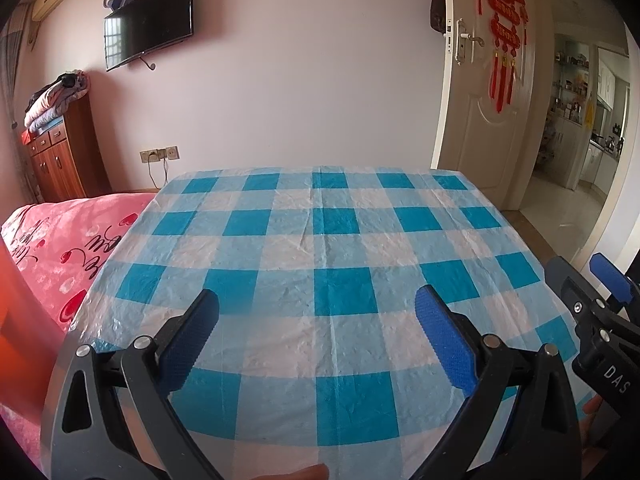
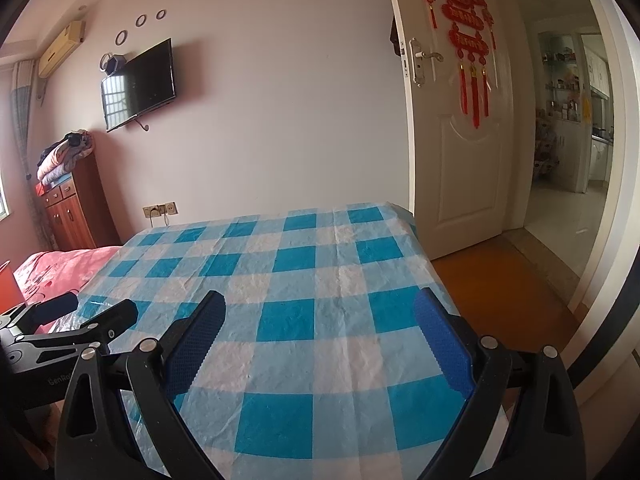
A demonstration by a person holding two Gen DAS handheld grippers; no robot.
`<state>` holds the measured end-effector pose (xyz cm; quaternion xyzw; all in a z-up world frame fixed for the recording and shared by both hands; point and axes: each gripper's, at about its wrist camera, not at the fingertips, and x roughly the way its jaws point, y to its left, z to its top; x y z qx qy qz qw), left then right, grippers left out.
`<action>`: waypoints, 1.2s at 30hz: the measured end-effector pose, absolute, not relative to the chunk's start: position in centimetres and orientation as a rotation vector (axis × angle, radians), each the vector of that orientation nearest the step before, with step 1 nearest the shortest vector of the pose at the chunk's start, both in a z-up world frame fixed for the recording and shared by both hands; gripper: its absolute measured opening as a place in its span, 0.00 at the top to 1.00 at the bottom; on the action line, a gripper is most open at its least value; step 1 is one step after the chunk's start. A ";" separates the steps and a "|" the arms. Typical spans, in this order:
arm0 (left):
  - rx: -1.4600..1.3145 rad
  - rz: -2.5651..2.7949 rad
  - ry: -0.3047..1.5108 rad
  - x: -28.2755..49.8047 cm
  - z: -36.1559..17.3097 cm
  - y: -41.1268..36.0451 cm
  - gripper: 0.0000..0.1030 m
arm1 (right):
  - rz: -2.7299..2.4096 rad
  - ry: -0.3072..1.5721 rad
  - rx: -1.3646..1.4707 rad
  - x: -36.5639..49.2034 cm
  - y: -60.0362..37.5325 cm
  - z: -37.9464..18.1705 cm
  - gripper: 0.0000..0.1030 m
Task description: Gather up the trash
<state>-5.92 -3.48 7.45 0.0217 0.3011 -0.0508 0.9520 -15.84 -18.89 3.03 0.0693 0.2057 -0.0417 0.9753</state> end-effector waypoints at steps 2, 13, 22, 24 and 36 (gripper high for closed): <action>0.049 -0.102 0.610 -6.0 7.4 -3.6 0.04 | -0.084 0.416 0.142 -15.8 -19.0 3.0 0.09; 0.057 -0.087 0.609 -6.0 7.3 -3.6 0.04 | -0.070 0.425 0.134 -15.7 -18.7 2.6 0.09; 0.051 -0.085 0.611 -6.0 7.1 -3.3 0.04 | -0.058 0.431 0.138 -15.5 -18.7 2.4 0.09; 0.051 -0.083 0.612 -6.0 7.0 -3.2 0.04 | -0.059 0.431 0.137 -15.4 -18.7 2.4 0.09; 0.052 -0.079 0.616 -6.0 6.7 -3.0 0.04 | -0.059 0.434 0.135 -15.4 -18.6 2.3 0.09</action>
